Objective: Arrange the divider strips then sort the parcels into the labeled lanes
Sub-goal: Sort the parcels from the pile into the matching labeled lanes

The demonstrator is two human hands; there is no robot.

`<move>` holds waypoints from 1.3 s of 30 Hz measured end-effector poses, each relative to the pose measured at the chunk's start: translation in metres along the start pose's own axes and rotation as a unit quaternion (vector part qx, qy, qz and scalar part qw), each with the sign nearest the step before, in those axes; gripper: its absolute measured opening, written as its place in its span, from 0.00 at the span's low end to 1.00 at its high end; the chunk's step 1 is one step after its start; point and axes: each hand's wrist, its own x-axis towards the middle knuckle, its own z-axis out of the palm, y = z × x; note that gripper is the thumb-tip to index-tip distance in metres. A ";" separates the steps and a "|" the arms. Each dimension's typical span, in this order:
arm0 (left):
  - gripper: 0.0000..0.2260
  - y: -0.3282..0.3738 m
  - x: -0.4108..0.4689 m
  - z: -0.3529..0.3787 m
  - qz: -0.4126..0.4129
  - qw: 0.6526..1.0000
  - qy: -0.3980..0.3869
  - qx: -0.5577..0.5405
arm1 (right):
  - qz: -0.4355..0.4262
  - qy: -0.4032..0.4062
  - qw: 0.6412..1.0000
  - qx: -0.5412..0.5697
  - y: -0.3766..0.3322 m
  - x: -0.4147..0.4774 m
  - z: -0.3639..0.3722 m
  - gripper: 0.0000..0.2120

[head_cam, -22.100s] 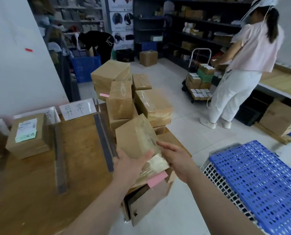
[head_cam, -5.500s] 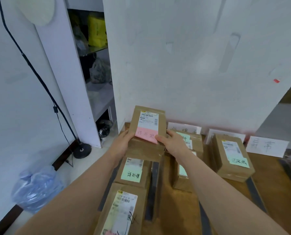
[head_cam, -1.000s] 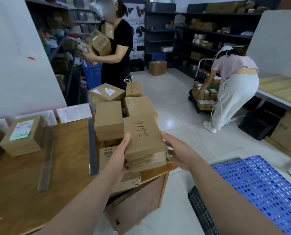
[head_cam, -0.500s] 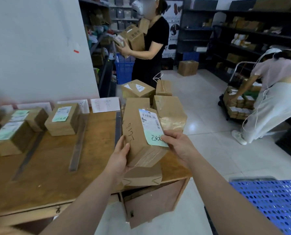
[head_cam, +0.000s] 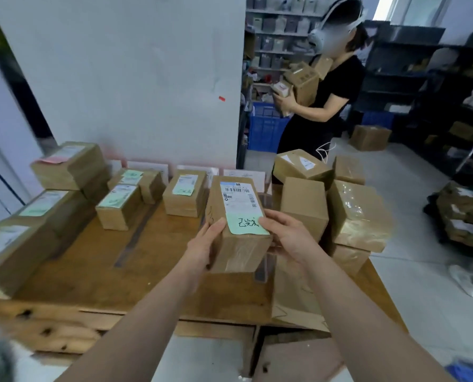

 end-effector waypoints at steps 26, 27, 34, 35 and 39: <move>0.21 0.064 0.045 -0.343 -0.047 0.987 0.145 -0.043 | 0.028 -0.103 0.993 -0.041 -0.013 0.120 0.355 0.13; 0.21 0.065 0.050 -0.348 -0.047 0.987 0.145 -0.046 | 0.032 -0.108 0.993 -0.042 -0.013 0.126 0.360 0.13; 0.23 0.077 0.085 -0.361 -0.053 0.994 0.089 -0.039 | 0.043 -0.075 0.996 -0.030 -0.019 0.151 0.360 0.17; 0.24 0.079 0.091 -0.358 -0.048 0.996 0.072 -0.034 | 0.040 -0.068 0.996 -0.030 -0.022 0.153 0.356 0.18; 0.20 0.094 0.116 -0.339 -0.033 0.999 0.005 -0.009 | 0.033 -0.011 0.999 -0.006 -0.031 0.153 0.332 0.20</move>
